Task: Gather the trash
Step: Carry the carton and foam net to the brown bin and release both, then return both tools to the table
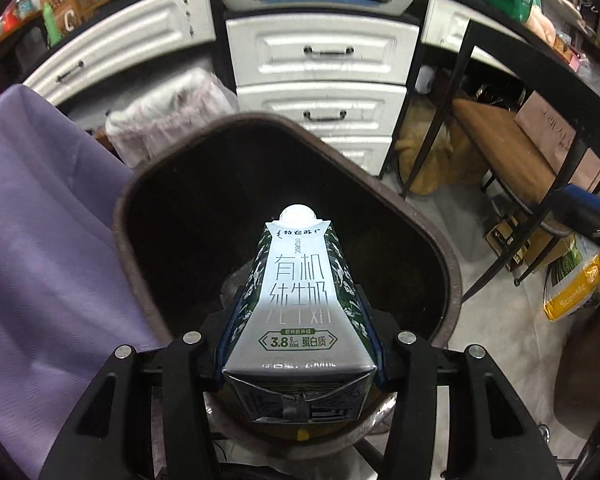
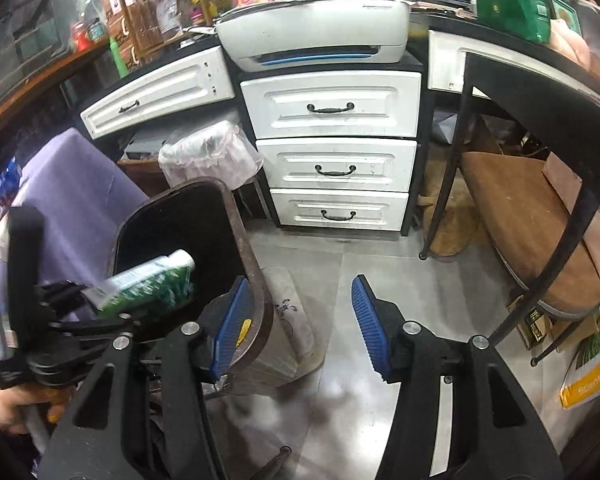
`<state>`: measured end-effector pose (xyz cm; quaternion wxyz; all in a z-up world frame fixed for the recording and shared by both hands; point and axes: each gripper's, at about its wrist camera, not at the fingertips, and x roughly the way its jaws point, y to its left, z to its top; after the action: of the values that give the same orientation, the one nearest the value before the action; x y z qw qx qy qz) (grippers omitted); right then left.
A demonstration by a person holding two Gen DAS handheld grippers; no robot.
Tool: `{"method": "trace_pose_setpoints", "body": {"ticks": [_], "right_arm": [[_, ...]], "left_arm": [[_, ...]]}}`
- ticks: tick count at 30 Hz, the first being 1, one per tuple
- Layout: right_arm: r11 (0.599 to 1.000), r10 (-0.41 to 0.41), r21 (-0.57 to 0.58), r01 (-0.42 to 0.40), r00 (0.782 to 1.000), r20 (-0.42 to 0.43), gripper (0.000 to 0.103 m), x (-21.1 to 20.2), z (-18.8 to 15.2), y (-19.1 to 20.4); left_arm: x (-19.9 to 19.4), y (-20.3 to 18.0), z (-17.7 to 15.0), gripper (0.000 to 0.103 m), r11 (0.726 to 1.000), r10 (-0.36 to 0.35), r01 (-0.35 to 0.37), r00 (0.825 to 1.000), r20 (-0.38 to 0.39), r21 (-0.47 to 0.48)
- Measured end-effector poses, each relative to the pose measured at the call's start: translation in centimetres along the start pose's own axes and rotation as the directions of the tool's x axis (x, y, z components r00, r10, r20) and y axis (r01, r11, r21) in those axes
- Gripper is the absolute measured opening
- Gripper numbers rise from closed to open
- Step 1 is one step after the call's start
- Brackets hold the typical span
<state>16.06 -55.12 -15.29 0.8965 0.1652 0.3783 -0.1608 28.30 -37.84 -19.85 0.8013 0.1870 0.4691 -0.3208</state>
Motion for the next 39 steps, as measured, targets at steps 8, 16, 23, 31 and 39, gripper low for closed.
{"method": "trace_pose_setpoints", "body": {"ticks": [8,16,23,31,39], "right_arm": [[1.0,0.012,0.019,-0.012,1.0,0.002,0.054,-0.2,0.1,-0.6],[1.0,0.019,0.021,-0.02,0.999,0.038,0.054,-1.2,0.6,0.1],[1.0,0.025,0.012,-0.025,0.997,0.068,0.054,-2.5,1.5,0.8],[0.996,0.083,-0.047,-0.079,0.993,0.083,0.054,-3.3,2.8,3.7],[0.966,0.216,-0.159,-0.204,0.974,0.063,0.054,-3.8,4.1,10.5]], "left_arm": [[2.3,-1.2,0.6,0.066,0.998,0.053,-0.051,0.997,-0.063,0.041],[0.2,-0.6,0.7,0.078,0.999,0.048,-0.048,0.999,-0.012,0.014],[-4.5,-1.2,-0.3,0.086,0.997,0.072,-0.075,0.992,0.101,0.032],[-12.0,-0.1,-1.9,0.098,0.997,0.067,-0.072,0.967,0.246,0.01],[-18.4,2.7,-3.8,0.098,0.99,0.135,-0.136,0.928,0.348,-0.019]]}}
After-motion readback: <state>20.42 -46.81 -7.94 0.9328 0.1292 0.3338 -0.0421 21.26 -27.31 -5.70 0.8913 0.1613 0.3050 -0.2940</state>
